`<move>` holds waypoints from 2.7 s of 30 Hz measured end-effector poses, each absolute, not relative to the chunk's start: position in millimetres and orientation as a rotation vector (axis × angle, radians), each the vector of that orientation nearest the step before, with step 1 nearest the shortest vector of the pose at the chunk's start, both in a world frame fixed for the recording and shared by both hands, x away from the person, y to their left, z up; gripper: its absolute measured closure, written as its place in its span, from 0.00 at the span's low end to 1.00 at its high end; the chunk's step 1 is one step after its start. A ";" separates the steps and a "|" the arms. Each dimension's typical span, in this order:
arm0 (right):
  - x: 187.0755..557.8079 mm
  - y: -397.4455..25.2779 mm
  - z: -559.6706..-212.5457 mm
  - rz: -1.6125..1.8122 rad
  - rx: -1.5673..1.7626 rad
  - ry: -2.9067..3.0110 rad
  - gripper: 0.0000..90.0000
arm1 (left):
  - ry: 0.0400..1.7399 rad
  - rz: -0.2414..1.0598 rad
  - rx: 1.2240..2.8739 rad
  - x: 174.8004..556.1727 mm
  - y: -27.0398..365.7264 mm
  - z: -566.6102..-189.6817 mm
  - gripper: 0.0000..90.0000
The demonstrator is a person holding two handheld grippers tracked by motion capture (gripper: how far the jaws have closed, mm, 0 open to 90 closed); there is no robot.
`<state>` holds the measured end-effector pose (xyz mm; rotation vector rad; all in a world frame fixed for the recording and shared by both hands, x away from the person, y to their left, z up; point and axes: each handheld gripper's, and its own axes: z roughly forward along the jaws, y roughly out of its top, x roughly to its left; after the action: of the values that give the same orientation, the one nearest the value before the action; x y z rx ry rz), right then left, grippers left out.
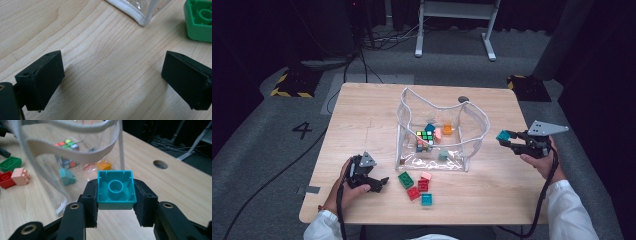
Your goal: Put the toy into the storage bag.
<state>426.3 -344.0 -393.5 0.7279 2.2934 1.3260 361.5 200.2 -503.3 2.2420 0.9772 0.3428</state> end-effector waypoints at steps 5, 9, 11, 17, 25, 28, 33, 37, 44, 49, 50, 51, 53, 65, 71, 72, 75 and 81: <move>435.3 -345.4 -372.7 1.328 0.716 2.262 0.66 | 0.977 0.343 2.242 361.5 200.2 -503.3 0.05; 439.9 -343.8 -356.5 1.342 0.693 2.252 0.66 | 0.977 0.343 2.242 361.5 200.2 -503.3 0.05; 441.6 -341.1 -349.0 1.347 0.682 2.244 0.66 | 0.977 0.343 2.242 361.5 200.2 -503.3 0.05; 447.8 -331.1 -330.3 1.329 0.643 2.237 0.66 | 0.975 0.341 2.243 361.6 200.3 -503.3 0.05; 455.5 -319.5 -303.8 1.364 0.616 2.226 0.66 | 0.977 0.343 2.242 361.5 200.2 -503.3 0.05; 456.6 -313.1 -295.8 1.376 0.576 2.227 0.66 | 0.974 0.339 2.243 361.7 200.3 -503.4 0.05; 460.5 -300.0 -287.0 1.402 0.528 2.235 0.66 | 0.979 0.341 2.242 361.8 199.9 -503.4 0.05; 467.7 -286.1 -286.1 1.382 0.509 2.262 0.66 | 0.979 0.341 2.242 361.8 199.9 -503.4 0.05; 474.9 -258.9 -290.2 1.392 0.446 2.302 0.66 | 0.979 0.342 2.242 361.8 199.9 -503.4 0.05; 477.5 -237.2 -295.3 1.397 0.397 2.349 0.66 | 0.979 0.341 2.242 361.8 199.9 -503.4 0.05; 478.0 -233.9 -296.1 1.402 0.385 2.356 0.66 | 0.978 0.342 2.244 361.8 200.0 -503.4 0.05; 478.2 -229.6 -297.1 1.402 0.374 2.369 0.66 | 0.979 0.342 2.242 361.7 199.9 -503.4 0.05; 478.7 -221.1 -299.2 1.396 0.351 2.392 0.66 | 0.979 0.342 2.242 361.8 199.9 -503.4 0.05; 483.8 -181.9 -315.2 1.221 0.251 2.582 0.66 | 0.980 0.342 2.241 361.7 199.8 -503.4 0.05; 491.5 -165.5 -329.0 0.933 0.223 2.686 0.66 | 0.979 0.342 2.242 361.7 199.9 -503.4 0.05; 492.6 -164.1 -330.2 0.889 0.223 2.703 0.66 | 0.979 0.342 2.242 361.7 199.9 -503.4 0.05; 495.6 -161.2 -334.2 0.760 0.205 2.759 0.66 | 0.979 0.342 2.242 361.7 199.9 -503.4 0.05; 500.3 -165.1 -343.8 0.539 0.188 2.838 0.66 | 0.979 0.342 2.242 361.7 199.9 -503.4 0.05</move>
<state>500.3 -165.1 -343.8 0.1876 2.8383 0.5392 361.7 199.9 -503.4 2.2418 0.9792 0.3420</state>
